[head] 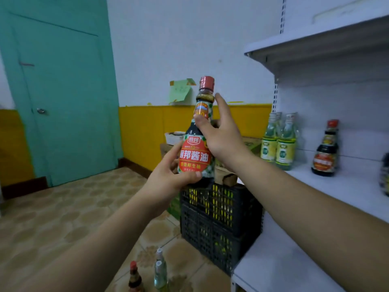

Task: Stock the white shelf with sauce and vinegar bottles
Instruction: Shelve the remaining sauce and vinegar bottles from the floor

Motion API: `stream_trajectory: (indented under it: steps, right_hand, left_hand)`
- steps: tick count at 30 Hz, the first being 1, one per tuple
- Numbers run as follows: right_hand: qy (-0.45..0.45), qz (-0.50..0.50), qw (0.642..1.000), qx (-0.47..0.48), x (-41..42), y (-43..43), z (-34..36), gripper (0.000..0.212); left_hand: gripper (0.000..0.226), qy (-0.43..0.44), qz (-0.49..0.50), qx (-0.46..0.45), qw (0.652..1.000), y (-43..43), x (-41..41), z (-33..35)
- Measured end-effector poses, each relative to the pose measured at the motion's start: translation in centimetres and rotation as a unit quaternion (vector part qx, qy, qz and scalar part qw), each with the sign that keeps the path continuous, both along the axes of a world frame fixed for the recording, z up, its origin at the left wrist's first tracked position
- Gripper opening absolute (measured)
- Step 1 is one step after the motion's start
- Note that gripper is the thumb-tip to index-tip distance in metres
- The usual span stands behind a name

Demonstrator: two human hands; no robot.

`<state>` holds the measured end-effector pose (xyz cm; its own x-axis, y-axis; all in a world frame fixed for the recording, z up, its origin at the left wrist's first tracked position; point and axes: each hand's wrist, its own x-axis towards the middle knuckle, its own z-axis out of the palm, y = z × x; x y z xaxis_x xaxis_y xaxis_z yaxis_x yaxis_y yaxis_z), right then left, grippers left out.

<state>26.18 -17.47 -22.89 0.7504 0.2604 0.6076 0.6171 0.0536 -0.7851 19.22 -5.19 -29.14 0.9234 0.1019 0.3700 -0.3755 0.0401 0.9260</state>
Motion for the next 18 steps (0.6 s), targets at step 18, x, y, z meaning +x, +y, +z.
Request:
stream_trajectory:
  steps: [18]
  right_hand:
    - [0.138, -0.224, 0.957, -0.122, 2.1, -17.9, -6.5, 0.095]
  left_hand:
    - [0.082, 0.018, -0.234, 0.042, 0.971, -15.4, 10.1, -5.7]
